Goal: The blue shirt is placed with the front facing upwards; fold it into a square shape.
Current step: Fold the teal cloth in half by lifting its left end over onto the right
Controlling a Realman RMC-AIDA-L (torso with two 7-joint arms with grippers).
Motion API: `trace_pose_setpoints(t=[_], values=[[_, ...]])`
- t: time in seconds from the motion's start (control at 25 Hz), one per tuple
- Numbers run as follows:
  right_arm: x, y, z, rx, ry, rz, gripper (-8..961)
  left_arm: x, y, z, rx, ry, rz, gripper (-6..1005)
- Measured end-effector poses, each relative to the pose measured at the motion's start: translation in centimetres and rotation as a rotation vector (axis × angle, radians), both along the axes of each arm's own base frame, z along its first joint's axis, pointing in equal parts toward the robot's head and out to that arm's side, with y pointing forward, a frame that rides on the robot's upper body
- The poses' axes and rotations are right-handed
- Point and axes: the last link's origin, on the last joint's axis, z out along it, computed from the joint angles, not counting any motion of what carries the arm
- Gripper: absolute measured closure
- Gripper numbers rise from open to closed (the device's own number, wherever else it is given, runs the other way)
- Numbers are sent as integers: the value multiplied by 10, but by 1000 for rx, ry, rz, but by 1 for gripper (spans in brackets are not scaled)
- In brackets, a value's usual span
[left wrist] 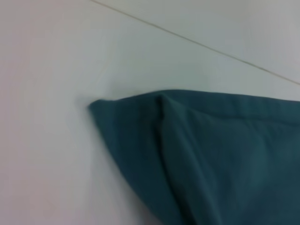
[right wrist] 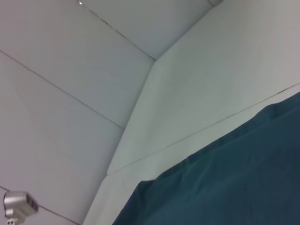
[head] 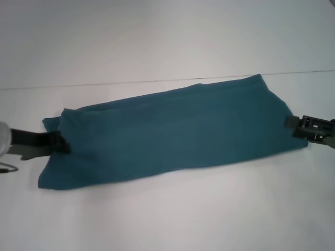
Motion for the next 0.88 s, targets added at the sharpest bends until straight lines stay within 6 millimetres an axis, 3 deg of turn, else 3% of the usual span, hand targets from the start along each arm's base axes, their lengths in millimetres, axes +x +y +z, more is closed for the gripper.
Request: trace_pose_setpoints(t=[0.24, 0.6, 0.88], values=[[1, 0, -1, 1, 8, -11, 29, -23, -11, 20, 57, 14, 60, 921], [0, 3, -3, -2, 12, -12, 28, -64, -15, 66, 169, 144, 200, 921], [1, 3, -3, -2, 7, -14, 28, -65, -11, 80, 220, 170, 227, 922]])
